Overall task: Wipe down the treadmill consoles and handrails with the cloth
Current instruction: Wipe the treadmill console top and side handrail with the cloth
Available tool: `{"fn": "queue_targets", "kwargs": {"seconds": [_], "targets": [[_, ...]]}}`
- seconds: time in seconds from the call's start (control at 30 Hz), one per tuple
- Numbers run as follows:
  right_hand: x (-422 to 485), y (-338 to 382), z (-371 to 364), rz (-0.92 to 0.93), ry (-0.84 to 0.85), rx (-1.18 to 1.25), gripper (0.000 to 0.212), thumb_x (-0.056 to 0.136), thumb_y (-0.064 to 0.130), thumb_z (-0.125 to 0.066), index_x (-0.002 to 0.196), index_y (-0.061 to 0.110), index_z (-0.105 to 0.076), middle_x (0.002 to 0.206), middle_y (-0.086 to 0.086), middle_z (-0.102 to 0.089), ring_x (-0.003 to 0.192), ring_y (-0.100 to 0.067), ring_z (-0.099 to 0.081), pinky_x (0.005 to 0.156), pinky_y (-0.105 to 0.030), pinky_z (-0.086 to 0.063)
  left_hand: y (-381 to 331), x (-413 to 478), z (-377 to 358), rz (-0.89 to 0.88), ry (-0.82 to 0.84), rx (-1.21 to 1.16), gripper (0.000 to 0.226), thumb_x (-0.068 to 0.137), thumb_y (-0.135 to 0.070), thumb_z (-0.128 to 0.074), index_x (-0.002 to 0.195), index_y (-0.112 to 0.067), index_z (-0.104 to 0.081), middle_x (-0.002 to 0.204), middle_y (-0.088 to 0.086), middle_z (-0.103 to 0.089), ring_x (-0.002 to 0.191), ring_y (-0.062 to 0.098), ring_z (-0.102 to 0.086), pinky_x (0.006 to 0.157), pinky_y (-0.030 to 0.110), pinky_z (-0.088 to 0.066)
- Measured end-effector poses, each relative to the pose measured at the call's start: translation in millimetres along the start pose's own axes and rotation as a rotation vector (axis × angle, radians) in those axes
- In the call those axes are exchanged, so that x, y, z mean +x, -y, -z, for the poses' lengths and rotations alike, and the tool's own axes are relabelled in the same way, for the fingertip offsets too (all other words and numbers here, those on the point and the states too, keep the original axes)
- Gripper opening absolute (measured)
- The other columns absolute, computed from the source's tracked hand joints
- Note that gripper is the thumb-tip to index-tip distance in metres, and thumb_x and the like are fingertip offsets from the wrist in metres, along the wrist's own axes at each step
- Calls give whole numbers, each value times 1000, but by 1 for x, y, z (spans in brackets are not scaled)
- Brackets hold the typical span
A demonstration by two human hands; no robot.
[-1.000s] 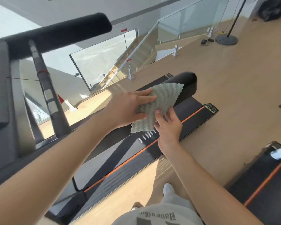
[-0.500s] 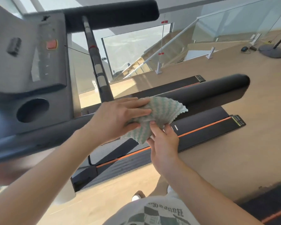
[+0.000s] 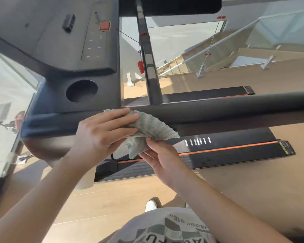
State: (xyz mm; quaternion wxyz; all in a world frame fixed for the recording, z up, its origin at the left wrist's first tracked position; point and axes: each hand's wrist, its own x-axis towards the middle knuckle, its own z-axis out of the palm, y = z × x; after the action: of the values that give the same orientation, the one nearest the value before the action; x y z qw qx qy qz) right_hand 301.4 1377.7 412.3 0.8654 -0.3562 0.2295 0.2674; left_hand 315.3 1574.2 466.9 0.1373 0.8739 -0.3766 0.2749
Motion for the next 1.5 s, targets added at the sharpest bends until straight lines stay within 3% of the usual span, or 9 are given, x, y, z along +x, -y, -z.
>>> {"fn": "queue_targets", "kwargs": {"seconds": [0.13,0.5,0.63,0.83,1.1,1.23,1.3,1.43,1.5], "targets": [[14,-22,-22,-84,83,-17,32,95,5,-62,126,-3,-59,128,-20,-66,119,-30,-65,100,-41,-54,8,-35,15,27,-64,95,7,88,-7,-80,94,-9,-82,127,4,-70,121,26,-66,84,48,-60],[26,-52,-44,-169,209,31,18,94,4,-62,112,3,-65,114,-16,-71,108,-26,-68,96,-40,-56,22,-78,34,82,-165,284,2,85,-3,-80,86,-3,-81,122,13,-71,118,33,-67,90,47,-57],[19,-37,-25,-111,180,88,23,89,5,-65,111,3,-68,120,-17,-70,111,-26,-68,98,-39,-55,9,-63,14,107,-203,285,2,84,-7,-83,84,-6,-81,122,9,-72,118,30,-68,88,44,-58],[7,-12,5,-3,82,188,20,87,3,-64,106,4,-70,113,-14,-73,103,-22,-72,83,-30,-60,-15,-26,-12,111,-220,222,6,85,-13,-83,83,-8,-80,125,7,-71,121,29,-66,90,41,-57],[-5,13,46,154,-65,240,44,83,12,-68,124,-1,-63,124,-18,-69,111,-25,-69,86,-31,-59,-46,9,-53,70,-229,186,8,86,-21,-83,93,-16,-83,125,6,-71,108,29,-71,79,38,-53],[-20,30,71,208,-104,136,27,90,12,-64,115,3,-65,111,-14,-72,97,-21,-71,80,-32,-60,-71,9,-77,70,-166,42,15,88,-16,-81,102,-10,-82,114,7,-76,90,23,-69,68,34,-56],[-29,38,79,243,-109,12,34,88,16,-65,120,4,-64,113,-12,-72,97,-20,-70,81,-35,-60,-80,6,-92,194,-77,-108,18,93,-16,-76,109,-9,-79,114,6,-76,90,22,-72,66,38,-59],[-43,43,85,264,-100,-122,38,86,16,-66,121,1,-63,108,-15,-72,91,-23,-70,72,-35,-59,-100,6,-110,597,115,-630,45,93,-38,-69,136,-23,-63,120,-6,-71,102,10,-69,79,36,-60],[-45,43,85,261,-106,-141,35,90,14,-63,122,-1,-63,109,-16,-72,91,-23,-71,69,-34,-60,-108,8,-114,601,191,-705,61,86,-47,-75,141,-26,-59,126,-9,-68,110,6,-66,88,29,-58]]}}
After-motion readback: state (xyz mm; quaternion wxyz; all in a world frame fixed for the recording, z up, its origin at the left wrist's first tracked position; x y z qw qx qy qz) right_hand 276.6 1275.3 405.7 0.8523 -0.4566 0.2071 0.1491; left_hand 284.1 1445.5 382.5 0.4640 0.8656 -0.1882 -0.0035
